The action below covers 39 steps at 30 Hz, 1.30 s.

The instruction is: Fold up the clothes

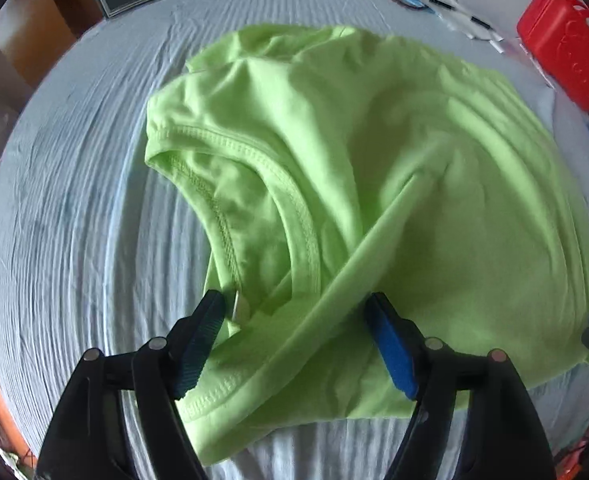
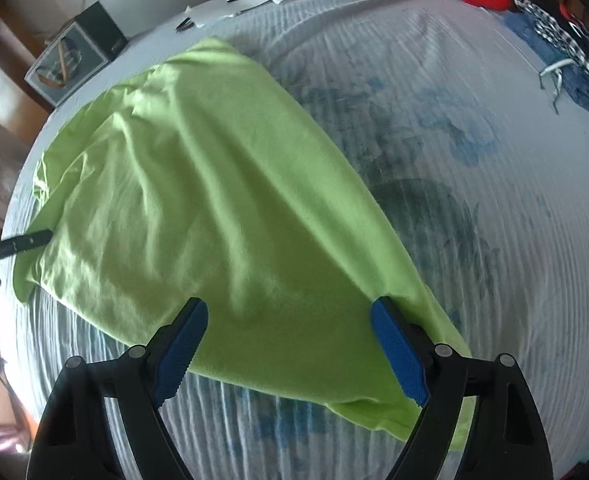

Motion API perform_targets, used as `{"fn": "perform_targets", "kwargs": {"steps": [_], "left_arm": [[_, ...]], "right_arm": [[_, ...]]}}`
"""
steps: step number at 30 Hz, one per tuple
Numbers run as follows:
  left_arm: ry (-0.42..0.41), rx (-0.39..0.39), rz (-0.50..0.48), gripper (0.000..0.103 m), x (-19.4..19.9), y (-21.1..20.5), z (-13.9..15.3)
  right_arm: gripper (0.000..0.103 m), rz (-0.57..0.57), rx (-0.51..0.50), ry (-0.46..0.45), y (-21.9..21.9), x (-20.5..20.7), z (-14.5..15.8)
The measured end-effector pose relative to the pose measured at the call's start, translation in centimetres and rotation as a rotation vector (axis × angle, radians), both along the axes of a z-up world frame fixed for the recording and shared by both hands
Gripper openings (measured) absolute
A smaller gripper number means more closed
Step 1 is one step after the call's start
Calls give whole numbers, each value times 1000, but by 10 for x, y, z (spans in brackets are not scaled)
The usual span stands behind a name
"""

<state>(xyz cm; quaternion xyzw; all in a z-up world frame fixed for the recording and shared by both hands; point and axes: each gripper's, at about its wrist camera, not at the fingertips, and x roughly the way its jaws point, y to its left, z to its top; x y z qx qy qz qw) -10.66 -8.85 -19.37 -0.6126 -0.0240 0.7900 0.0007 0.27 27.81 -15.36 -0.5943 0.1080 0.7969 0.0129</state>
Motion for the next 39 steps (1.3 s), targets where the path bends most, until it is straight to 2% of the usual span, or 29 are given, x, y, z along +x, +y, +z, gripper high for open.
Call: {"fn": "perform_targets", "kwargs": {"steps": [1,2,3,4,5,6,8,10,11,14,17,21,24,25,26,27,28,29,30,33,37,39], "left_arm": [[-7,4,-13,83,-1,1,-1],[-22,5,-24,82,-2,1,-1],[-32,23,-20,66,-4,-4,3],[-36,52,-9,58,-6,-10,9],[-17,63,6,55,-11,-18,19],[19,61,23,55,-19,-27,32],[84,51,54,55,-37,-44,57],[112,39,75,55,-64,-58,67],[101,34,84,57,-81,-64,65],[43,17,113,58,-132,-75,47],[-9,10,123,58,-153,-76,25],[-49,10,100,59,-162,-68,0],[-28,-2,71,61,-160,-63,-4],[-21,2,66,58,-158,-62,-4],[-15,9,61,50,-154,-61,-3],[-10,14,53,31,-150,-60,-2],[-11,25,47,21,-146,-58,-2],[-11,31,45,12,-141,-57,0],[-7,30,43,11,-135,-55,1],[46,35,32,10,-108,-51,20],[119,47,-3,10,-66,-52,52],[123,57,-22,10,-42,-54,60]], "right_arm": [[85,1,5,-5,-1,0,-2],[76,1,10,-11,-1,-1,-3],[44,-2,-6,-16,2,-3,1],[25,-5,-26,-20,5,-6,5],[11,-9,-46,-25,9,-9,10],[11,-20,-84,5,13,-13,20],[11,-14,-81,81,18,-36,43],[18,-5,-97,124,17,-68,57],[22,-4,-114,134,16,-86,61],[23,15,-112,127,3,-150,58],[23,41,-119,90,-7,-201,47],[26,63,-128,27,-18,-256,27],[28,84,-65,4,-30,-280,9],[29,91,-42,-4,-33,-288,4],[30,96,-18,-10,-37,-292,-3],[30,117,4,2,-41,-292,-4],[28,141,24,19,-46,-291,-5],[17,171,54,22,-52,-288,-5],[3,201,86,23,-57,-285,-5],[3,242,68,98,-61,-254,17],[3,286,15,246,-53,-175,69],[3,314,3,248,-48,-134,82]]}}
